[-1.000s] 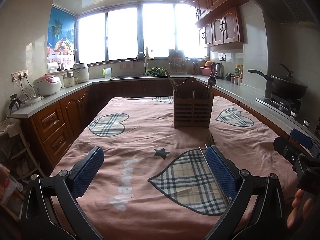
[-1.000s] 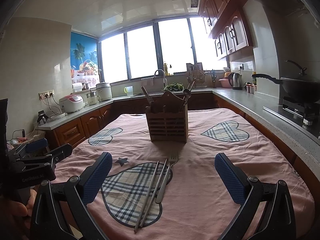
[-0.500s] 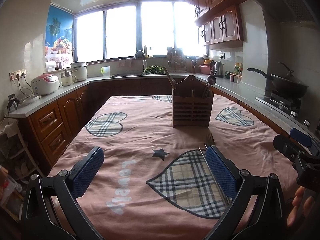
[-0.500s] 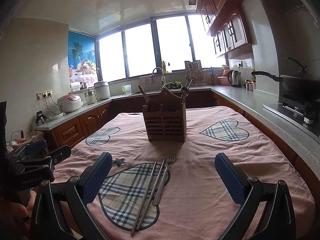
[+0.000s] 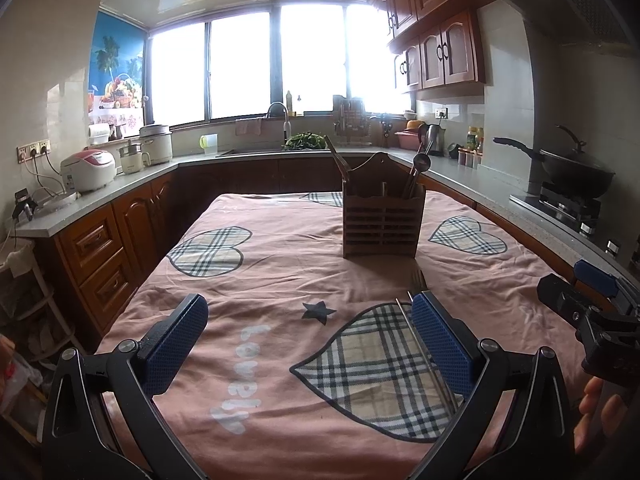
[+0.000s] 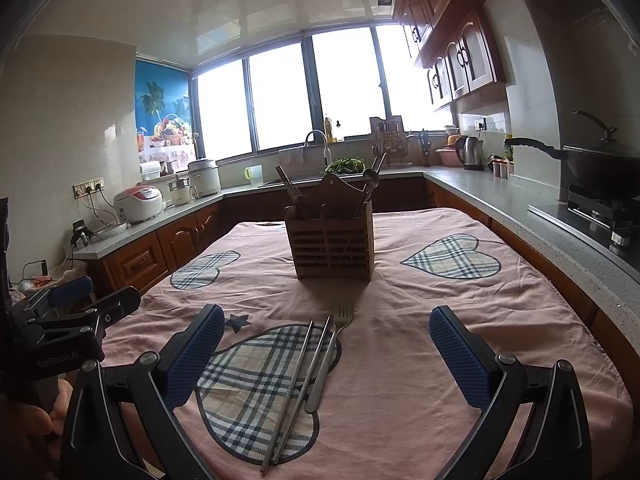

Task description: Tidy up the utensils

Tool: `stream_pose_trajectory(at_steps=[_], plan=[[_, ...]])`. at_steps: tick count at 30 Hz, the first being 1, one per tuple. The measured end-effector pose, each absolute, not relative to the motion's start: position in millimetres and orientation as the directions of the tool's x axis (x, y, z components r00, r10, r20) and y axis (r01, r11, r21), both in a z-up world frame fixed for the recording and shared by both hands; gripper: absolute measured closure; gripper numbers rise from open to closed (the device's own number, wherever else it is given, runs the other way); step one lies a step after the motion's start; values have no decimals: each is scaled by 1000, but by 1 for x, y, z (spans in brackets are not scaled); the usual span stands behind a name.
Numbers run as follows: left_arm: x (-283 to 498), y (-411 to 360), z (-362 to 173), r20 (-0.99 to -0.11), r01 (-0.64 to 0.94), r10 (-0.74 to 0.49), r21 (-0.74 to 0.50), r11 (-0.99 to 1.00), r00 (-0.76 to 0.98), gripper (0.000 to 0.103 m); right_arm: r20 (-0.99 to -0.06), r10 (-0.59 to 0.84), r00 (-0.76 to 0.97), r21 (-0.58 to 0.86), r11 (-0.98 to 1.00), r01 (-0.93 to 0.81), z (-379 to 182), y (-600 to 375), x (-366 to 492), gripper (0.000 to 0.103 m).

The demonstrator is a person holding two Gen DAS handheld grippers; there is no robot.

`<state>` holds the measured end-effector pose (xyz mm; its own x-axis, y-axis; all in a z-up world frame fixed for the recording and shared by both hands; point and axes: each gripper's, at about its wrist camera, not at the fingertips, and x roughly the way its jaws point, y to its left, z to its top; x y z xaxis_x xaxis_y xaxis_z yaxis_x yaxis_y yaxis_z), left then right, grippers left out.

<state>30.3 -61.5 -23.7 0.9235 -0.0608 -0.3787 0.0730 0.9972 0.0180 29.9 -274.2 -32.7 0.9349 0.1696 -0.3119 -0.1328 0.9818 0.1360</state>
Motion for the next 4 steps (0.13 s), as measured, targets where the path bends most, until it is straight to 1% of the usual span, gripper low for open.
stream_pose_trajectory(at_steps=[4], plan=[[32, -64, -22, -375, 82, -70, 16, 997, 924, 0, -319, 171, 932, 136, 982, -134, -35, -273, 34, 0]])
